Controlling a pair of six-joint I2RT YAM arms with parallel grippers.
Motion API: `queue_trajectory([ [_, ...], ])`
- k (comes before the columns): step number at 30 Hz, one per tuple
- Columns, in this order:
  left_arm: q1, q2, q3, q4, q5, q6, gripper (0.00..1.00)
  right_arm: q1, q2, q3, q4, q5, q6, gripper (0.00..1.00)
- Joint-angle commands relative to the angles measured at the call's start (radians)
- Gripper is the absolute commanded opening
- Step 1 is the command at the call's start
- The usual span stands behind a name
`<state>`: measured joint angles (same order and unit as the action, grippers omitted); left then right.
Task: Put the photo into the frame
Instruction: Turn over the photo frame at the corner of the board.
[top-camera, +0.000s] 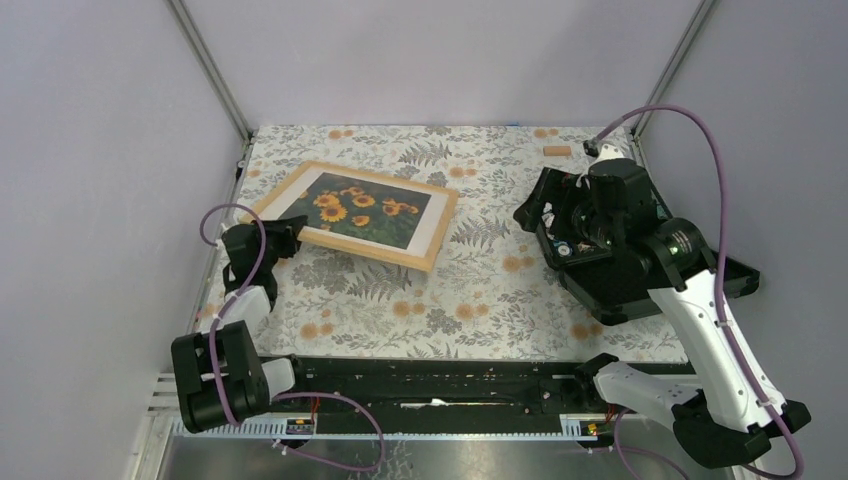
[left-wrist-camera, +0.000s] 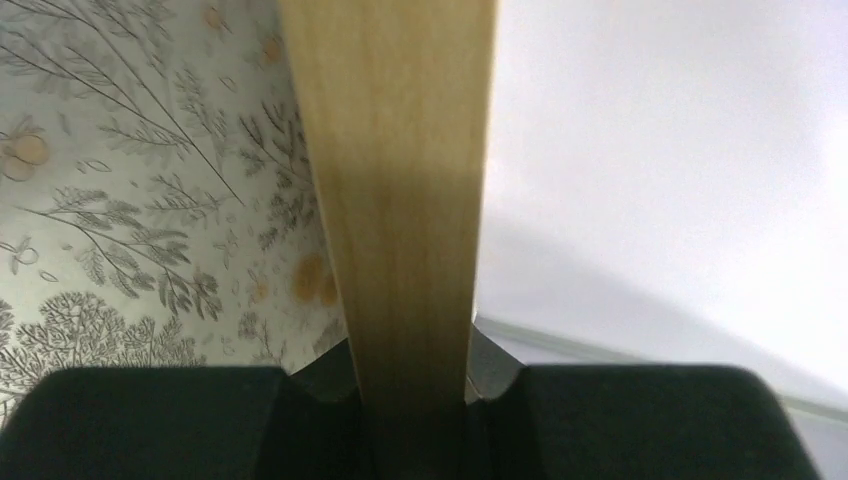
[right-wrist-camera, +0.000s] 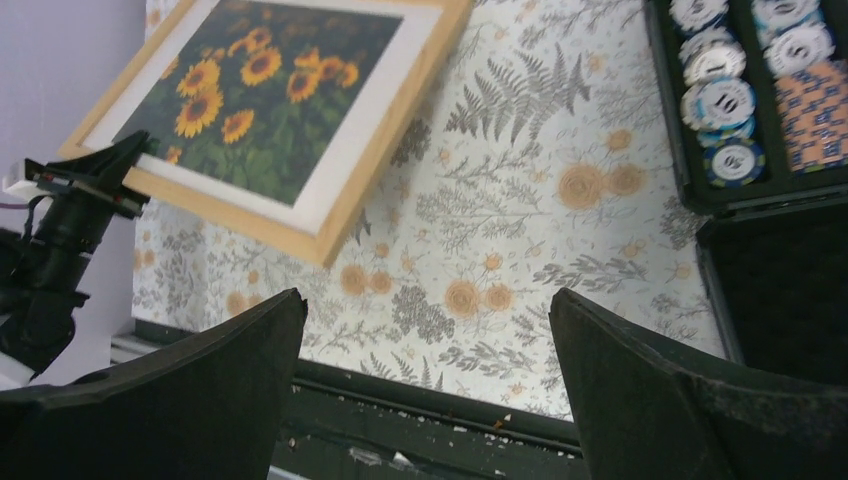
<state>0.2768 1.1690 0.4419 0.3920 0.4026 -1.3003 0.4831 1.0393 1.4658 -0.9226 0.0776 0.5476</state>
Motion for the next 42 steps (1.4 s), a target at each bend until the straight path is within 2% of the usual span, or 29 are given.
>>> queue_trajectory([
  [1, 0.005, 0.033, 0.008, 0.513, -0.282, -0.124, 0.00, -0.005, 0.013, -0.024, 0.045, -0.074, 0.011, 1.00],
  [3, 0.006, 0.115, -0.013, 0.606, -0.365, -0.148, 0.00, -0.005, 0.004, -0.038, 0.045, -0.076, 0.014, 1.00],
  [7, 0.006, 0.359, -0.033, 0.870, -0.436, -0.247, 0.00, -0.005, -0.026, -0.077, 0.046, -0.069, 0.021, 1.00],
  [13, -0.002, 0.616, -0.009, 1.075, -0.545, -0.341, 0.00, -0.005, -0.066, -0.115, 0.045, -0.058, 0.036, 1.00],
  [16, -0.001, 0.639, 0.006, 1.051, -0.576, -0.323, 0.00, -0.005, -0.073, -0.123, 0.045, -0.053, 0.038, 1.00],
  [17, -0.001, 0.647, 0.013, 1.039, -0.569, -0.319, 0.04, -0.005, -0.074, -0.125, 0.045, -0.052, 0.038, 1.00],
  [18, -0.002, 0.646, 0.022, 1.016, -0.556, -0.318, 0.14, -0.005, -0.077, -0.128, 0.045, -0.051, 0.038, 1.00],
  [19, -0.002, 0.635, 0.032, 0.968, -0.526, -0.313, 0.29, -0.005, -0.078, -0.129, 0.046, -0.050, 0.038, 1.00],
  [20, -0.002, 0.604, 0.053, 0.872, -0.488, -0.291, 0.53, -0.005, -0.079, -0.132, 0.044, -0.049, 0.038, 1.00],
  [21, -0.002, 0.538, 0.087, 0.669, -0.466, -0.260, 0.69, -0.005, -0.080, -0.134, 0.045, -0.050, 0.038, 1.00],
  [23, -0.005, 0.432, 0.206, 0.164, -0.481, -0.140, 0.87, -0.005, -0.082, -0.139, 0.045, -0.050, 0.040, 1.00],
  [25, -0.005, 0.381, 0.349, -0.270, -0.547, -0.099, 0.98, -0.005, -0.090, -0.147, 0.045, -0.049, 0.040, 1.00],
  [29, 0.000, 0.366, 0.574, -0.752, -0.531, -0.006, 0.98, -0.005, -0.107, -0.140, 0.030, -0.035, 0.030, 1.00],
  [31, -0.009, 0.335, 0.629, -0.913, -0.551, 0.022, 0.99, -0.005, -0.112, -0.108, 0.001, -0.007, 0.020, 1.00],
  [34, -0.010, 0.231, 0.608, -0.968, -0.528, 0.054, 0.98, -0.005, -0.108, -0.033, -0.046, 0.018, -0.022, 1.00],
  [39, -0.010, 0.079, 0.564, -1.005, -0.413, 0.060, 0.99, -0.005, -0.084, 0.131, -0.135, 0.057, -0.090, 1.00],
  [42, -0.028, 0.035, 0.658, -0.939, -0.350, 0.160, 0.99, -0.005, -0.088, 0.188, -0.147, 0.071, -0.104, 1.00],
])
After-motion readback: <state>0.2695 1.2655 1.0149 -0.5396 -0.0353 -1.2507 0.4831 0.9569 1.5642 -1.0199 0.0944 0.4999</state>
